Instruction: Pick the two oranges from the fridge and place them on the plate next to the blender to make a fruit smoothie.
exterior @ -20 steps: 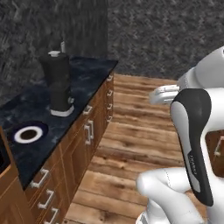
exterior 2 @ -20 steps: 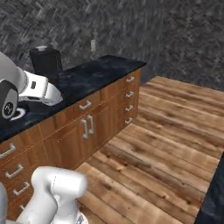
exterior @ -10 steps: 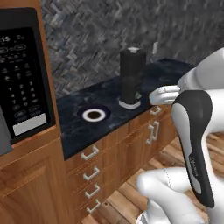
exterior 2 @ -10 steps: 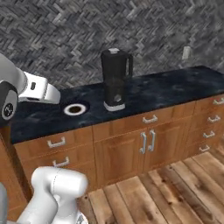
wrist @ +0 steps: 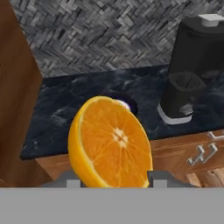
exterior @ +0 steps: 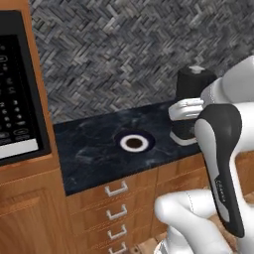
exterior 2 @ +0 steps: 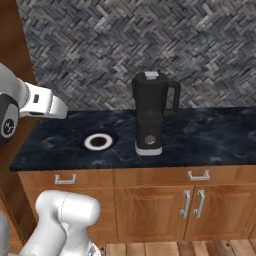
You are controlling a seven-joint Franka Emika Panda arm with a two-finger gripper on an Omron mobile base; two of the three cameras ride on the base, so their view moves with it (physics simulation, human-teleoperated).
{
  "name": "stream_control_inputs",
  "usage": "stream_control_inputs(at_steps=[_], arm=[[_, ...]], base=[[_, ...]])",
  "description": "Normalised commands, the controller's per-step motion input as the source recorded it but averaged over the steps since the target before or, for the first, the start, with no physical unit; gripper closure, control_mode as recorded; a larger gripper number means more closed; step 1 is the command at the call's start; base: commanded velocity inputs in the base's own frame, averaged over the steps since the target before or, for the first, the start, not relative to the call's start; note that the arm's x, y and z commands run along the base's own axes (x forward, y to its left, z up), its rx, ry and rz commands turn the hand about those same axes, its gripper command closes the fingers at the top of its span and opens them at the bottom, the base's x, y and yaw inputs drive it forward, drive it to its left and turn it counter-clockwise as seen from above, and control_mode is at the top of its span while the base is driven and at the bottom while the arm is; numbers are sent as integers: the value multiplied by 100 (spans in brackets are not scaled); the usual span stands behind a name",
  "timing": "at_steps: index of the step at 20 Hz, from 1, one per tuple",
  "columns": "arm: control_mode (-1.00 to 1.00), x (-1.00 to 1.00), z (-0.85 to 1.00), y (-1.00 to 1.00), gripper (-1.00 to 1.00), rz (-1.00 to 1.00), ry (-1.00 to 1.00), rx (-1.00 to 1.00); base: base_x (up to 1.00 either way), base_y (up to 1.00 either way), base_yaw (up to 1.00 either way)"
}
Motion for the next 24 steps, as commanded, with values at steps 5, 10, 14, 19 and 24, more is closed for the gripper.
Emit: stream_control_inputs(at_steps=[5, 10, 14, 19, 24], arm=[[100, 0, 0, 0, 100, 0, 0, 0], [-100, 0, -32, 1, 100, 3, 24, 0], [-100, 78, -100, 7, 100, 3, 54, -4], [-100, 100, -100, 0, 100, 3, 19, -15], [-100, 83, -100, 0, 100, 4, 4, -8]], base=[[82, -10, 13], [19, 0, 1], [0, 0, 0], [0, 0, 0], [0, 0, 0]])
